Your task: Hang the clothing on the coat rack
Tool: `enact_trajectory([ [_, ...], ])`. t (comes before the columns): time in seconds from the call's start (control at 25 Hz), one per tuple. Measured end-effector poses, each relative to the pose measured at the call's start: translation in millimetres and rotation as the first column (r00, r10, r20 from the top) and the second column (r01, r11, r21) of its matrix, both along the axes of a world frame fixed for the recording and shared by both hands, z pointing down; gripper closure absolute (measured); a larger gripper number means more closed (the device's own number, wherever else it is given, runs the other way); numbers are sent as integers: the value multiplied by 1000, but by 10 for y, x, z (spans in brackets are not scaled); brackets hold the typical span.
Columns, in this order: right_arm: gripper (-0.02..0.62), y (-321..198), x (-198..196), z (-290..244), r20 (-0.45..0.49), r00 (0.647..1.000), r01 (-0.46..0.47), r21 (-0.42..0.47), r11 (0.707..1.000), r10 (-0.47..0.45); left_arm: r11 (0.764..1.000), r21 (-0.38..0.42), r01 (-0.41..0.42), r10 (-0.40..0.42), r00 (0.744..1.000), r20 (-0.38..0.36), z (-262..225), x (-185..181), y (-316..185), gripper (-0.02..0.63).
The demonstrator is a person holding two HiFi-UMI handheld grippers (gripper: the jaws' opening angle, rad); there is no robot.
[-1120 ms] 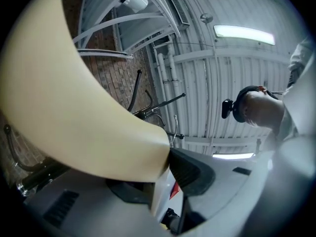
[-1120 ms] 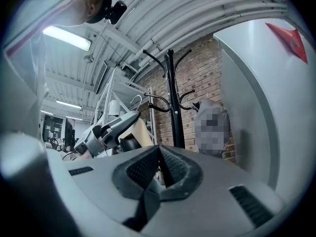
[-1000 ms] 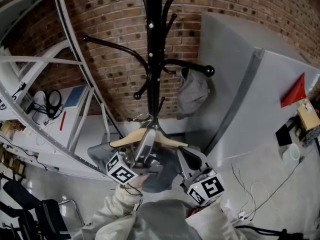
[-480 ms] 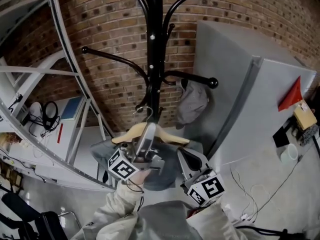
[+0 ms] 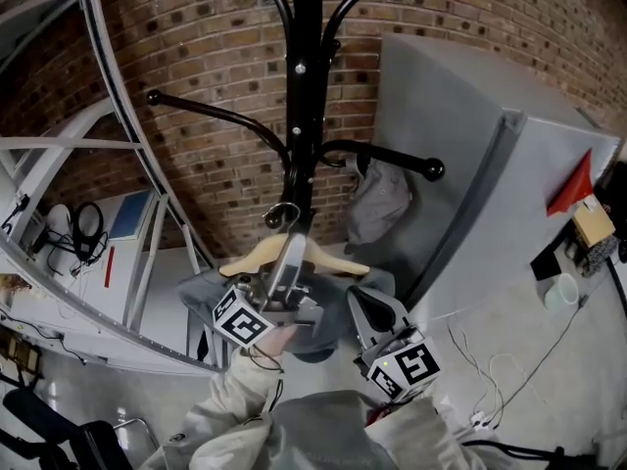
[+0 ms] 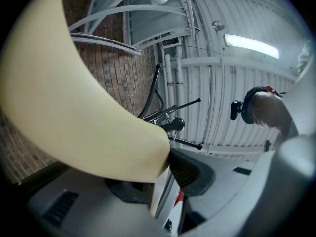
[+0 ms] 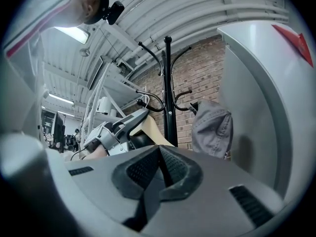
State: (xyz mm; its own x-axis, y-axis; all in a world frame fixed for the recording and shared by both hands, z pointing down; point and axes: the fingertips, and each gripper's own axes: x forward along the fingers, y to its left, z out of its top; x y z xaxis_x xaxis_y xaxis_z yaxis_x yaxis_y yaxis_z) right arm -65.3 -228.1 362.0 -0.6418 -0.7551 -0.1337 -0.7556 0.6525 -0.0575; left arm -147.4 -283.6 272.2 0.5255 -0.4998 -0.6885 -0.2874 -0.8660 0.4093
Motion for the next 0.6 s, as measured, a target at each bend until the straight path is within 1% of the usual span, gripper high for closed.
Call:
enact_trajectory([
  [0.6, 571, -108, -6, 95, -2, 1000, -31, -27, 999, 31, 998, -62, -12, 13, 1000, 11, 239, -65, -273, 486],
])
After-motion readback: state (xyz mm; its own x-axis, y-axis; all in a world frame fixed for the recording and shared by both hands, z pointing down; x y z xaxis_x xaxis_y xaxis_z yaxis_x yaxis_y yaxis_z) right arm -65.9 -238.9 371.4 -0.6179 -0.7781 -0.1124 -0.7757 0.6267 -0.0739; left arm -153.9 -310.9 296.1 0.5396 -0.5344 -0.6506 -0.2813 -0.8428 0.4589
